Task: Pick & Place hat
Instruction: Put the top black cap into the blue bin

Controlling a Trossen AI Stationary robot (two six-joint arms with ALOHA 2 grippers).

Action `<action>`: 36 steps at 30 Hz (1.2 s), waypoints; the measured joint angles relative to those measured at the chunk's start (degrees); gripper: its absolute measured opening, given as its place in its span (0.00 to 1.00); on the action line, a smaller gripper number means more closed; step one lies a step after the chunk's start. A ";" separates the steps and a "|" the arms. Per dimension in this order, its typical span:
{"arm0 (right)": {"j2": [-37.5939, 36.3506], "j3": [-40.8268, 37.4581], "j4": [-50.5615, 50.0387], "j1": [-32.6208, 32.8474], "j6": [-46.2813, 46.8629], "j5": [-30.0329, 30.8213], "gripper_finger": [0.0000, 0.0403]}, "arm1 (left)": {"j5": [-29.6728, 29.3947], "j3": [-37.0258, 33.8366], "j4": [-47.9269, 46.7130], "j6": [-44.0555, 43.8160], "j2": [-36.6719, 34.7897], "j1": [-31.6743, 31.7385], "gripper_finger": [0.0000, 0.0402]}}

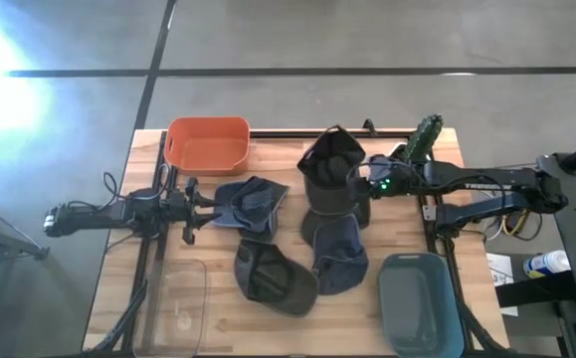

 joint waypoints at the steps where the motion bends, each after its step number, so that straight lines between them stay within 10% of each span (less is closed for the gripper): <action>1: -0.76 0.19 -1.21 0.84 0.60 -0.74 0.03 | 0.00 0.00 -0.02 0.00 0.01 -0.02 0.35; 9: -1.43 6.33 -18.64 10.61 7.32 -14.64 0.03 | 0.00 0.00 -0.02 0.00 0.01 0.00 0.35; 22: -3.82 17.41 -16.47 28.15 5.90 -19.10 0.03 | 0.00 0.00 0.01 0.00 0.02 0.00 0.35; 36: -2.58 10.27 -23.77 43.65 20.29 -44.71 0.03 | 0.00 0.00 -0.01 0.00 0.02 0.00 0.35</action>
